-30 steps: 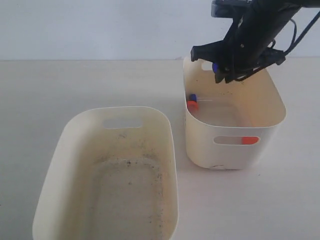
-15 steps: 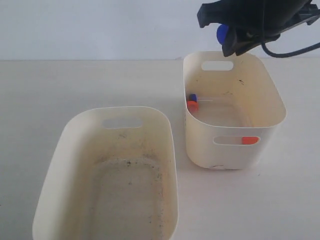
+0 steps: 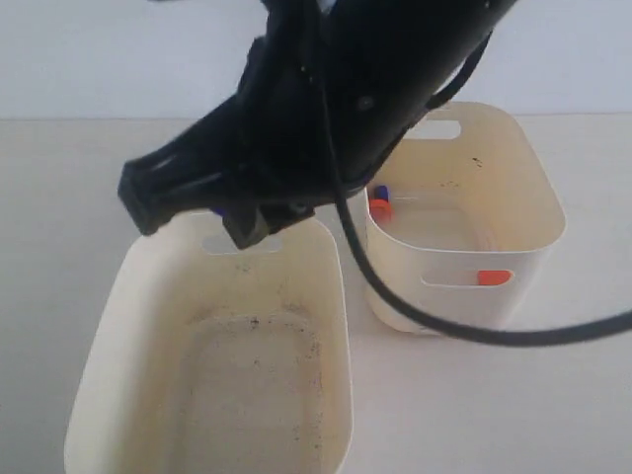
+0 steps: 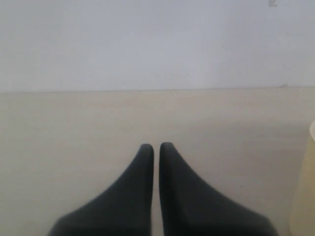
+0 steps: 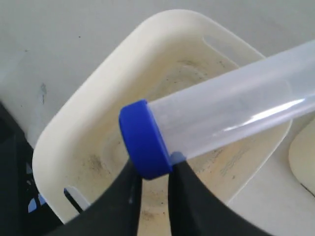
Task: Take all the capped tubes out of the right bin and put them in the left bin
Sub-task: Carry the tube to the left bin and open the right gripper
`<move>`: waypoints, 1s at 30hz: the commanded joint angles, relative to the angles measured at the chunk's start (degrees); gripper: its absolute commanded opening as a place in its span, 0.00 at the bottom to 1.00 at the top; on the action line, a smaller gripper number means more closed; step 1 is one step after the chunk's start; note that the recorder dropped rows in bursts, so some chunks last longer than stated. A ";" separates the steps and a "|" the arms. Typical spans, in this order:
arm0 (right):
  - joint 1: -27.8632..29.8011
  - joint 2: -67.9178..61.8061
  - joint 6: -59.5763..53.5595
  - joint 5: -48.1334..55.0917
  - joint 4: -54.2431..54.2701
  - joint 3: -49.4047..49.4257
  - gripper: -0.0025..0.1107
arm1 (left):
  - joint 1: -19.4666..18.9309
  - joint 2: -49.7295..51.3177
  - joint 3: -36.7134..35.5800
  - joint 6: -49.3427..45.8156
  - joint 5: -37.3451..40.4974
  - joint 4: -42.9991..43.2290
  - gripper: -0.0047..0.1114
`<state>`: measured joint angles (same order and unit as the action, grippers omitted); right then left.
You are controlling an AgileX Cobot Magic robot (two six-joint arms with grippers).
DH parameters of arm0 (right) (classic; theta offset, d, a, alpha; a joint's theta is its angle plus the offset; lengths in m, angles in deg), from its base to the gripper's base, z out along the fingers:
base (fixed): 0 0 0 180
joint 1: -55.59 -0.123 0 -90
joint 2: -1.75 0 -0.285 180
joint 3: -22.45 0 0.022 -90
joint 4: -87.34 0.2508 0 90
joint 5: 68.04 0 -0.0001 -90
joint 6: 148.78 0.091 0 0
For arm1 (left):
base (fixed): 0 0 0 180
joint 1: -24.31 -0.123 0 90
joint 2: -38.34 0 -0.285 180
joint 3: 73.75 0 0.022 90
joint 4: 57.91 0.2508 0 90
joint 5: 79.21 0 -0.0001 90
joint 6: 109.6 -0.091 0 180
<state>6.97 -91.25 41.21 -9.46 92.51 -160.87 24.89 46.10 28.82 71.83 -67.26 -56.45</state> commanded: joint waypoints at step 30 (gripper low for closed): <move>-0.44 -5.19 8.82 1.67 -26.14 -0.46 0.20 | -0.02 0.03 0.21 0.54 -0.35 -0.36 0.08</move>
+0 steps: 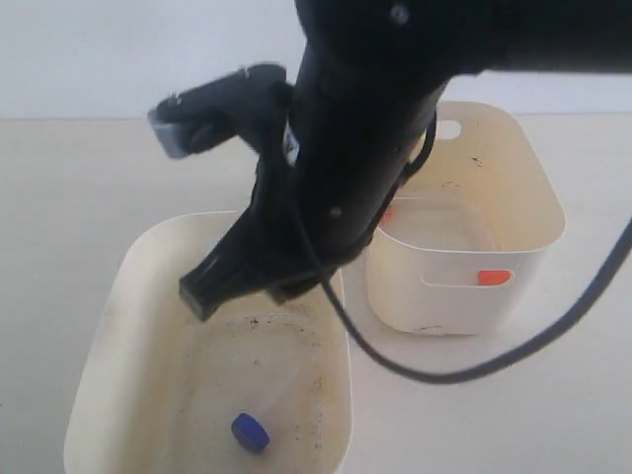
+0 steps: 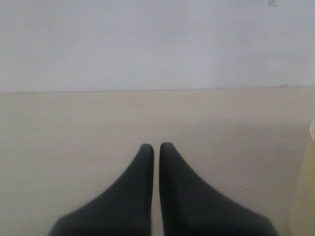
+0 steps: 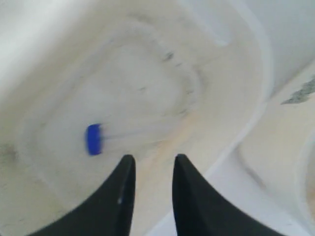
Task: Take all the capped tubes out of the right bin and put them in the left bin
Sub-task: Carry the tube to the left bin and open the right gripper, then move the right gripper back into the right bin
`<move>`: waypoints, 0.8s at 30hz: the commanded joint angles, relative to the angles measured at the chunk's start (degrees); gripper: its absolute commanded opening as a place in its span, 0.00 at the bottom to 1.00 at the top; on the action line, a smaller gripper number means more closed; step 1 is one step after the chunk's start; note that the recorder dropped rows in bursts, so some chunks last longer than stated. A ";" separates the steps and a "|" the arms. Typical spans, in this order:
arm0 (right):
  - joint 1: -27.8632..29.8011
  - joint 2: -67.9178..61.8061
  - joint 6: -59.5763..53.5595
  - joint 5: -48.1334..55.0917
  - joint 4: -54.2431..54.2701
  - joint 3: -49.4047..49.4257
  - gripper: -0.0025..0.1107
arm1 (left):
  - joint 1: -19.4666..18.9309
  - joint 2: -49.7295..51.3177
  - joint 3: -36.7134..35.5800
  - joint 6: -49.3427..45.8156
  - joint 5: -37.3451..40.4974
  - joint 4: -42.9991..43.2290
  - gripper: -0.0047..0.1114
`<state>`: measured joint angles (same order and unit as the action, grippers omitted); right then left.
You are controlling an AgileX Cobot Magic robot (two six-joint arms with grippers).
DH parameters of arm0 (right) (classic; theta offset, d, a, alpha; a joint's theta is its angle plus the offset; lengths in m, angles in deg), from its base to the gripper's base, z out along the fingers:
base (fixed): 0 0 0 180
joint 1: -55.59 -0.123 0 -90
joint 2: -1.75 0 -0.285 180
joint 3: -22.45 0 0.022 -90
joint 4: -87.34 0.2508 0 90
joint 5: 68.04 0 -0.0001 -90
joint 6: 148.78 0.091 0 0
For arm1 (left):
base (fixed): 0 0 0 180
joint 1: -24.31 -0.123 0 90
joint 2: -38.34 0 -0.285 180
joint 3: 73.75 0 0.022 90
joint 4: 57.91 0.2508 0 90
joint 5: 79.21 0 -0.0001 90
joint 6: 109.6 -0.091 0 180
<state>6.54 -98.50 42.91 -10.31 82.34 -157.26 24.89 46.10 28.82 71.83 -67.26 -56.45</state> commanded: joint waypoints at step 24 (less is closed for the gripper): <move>29.03 -14.92 4.17 -12.75 -2.13 -7.27 0.48 | -0.02 0.03 0.21 0.54 -0.35 -0.36 0.08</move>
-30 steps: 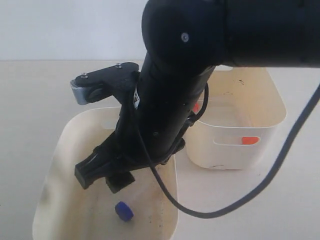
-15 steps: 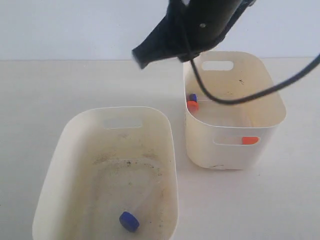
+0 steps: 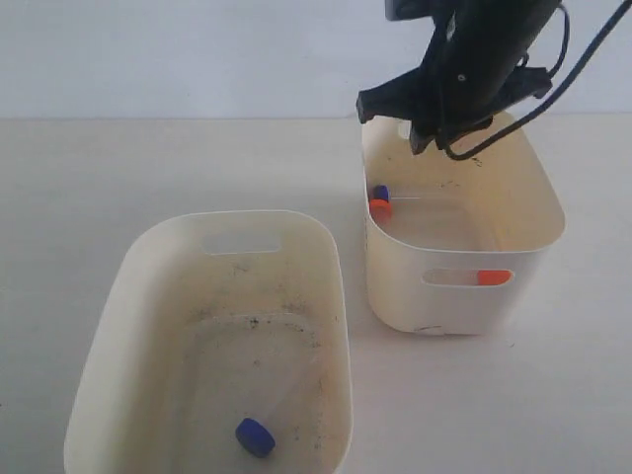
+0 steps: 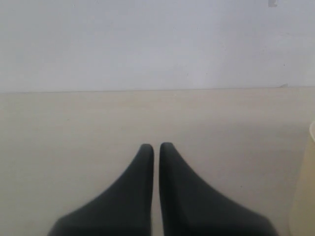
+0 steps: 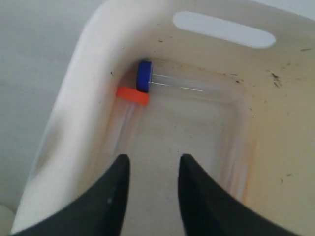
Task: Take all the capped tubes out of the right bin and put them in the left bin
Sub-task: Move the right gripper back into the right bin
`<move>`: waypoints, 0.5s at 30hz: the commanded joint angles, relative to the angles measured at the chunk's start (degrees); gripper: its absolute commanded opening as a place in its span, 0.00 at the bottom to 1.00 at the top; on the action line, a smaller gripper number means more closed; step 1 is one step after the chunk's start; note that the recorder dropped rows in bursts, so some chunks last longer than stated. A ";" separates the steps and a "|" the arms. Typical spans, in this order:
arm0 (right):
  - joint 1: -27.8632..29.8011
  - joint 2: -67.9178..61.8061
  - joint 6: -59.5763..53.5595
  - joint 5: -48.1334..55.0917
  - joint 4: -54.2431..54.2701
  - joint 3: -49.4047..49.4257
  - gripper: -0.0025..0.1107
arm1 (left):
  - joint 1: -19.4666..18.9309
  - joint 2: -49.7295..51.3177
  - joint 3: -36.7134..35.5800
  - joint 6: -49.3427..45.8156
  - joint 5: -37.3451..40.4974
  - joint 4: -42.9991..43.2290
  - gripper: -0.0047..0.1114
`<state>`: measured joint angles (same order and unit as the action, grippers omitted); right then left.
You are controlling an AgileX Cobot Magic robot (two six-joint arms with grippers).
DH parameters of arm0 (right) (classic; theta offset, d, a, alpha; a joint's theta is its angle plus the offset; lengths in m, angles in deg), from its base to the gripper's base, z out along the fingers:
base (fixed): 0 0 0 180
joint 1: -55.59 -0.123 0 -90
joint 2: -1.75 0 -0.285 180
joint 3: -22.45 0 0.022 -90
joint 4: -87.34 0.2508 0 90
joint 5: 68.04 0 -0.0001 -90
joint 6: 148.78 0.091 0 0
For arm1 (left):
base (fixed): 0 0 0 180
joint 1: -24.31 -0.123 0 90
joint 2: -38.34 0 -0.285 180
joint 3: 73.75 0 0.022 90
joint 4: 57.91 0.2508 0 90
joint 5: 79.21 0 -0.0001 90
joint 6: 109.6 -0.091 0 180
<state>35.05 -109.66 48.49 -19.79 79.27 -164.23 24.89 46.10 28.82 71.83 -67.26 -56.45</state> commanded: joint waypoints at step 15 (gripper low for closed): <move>0.60 -11.29 -16.37 -5.57 -7.52 -0.30 0.57 | -0.02 0.03 0.21 0.54 -0.35 -0.36 0.08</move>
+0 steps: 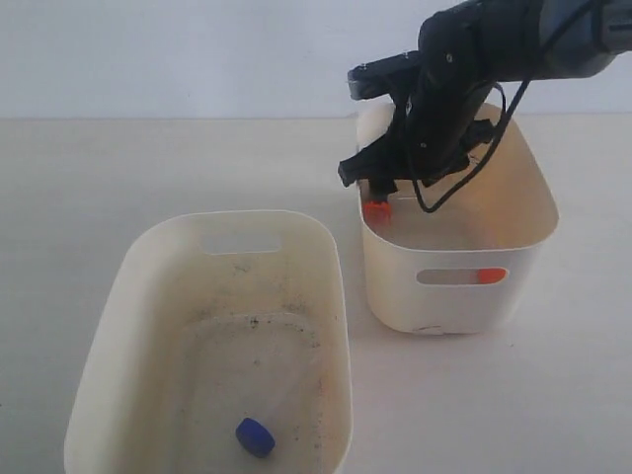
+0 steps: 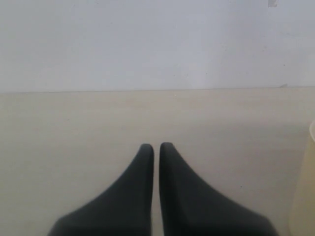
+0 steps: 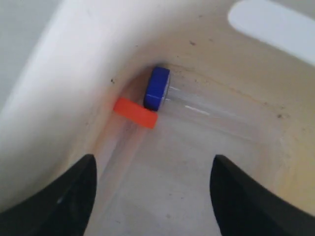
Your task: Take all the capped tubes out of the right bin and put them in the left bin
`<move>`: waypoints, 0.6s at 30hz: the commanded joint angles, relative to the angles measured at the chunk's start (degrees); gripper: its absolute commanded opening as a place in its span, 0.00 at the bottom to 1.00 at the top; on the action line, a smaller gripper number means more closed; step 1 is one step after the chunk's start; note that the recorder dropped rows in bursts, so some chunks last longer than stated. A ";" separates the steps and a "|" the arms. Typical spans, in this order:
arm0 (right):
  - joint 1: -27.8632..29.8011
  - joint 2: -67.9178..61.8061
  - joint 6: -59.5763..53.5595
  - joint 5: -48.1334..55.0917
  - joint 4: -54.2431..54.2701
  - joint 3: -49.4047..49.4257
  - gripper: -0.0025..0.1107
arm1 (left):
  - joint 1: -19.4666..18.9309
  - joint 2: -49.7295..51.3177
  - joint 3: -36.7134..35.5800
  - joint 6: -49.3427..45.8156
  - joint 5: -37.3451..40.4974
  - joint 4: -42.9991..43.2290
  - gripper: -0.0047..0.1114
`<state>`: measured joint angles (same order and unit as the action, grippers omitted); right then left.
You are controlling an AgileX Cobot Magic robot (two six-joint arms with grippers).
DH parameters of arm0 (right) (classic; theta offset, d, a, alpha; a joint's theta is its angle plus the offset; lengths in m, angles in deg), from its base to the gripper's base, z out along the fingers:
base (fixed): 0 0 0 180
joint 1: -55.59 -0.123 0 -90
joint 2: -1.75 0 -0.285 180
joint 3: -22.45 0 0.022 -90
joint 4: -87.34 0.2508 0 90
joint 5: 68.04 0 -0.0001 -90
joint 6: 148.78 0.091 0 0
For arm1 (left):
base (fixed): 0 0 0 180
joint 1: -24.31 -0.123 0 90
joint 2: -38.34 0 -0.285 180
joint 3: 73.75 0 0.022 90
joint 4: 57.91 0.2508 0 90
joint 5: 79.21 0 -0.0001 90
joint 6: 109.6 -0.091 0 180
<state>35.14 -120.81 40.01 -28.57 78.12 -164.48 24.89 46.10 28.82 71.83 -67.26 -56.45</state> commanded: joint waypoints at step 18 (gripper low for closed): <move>0.56 8.85 -20.43 3.67 -0.22 -0.05 0.57 | -0.02 0.03 0.21 0.54 -0.35 -0.36 0.08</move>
<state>35.50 -113.92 18.77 -25.08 75.64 -164.63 24.89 46.10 28.82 71.83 -67.26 -56.45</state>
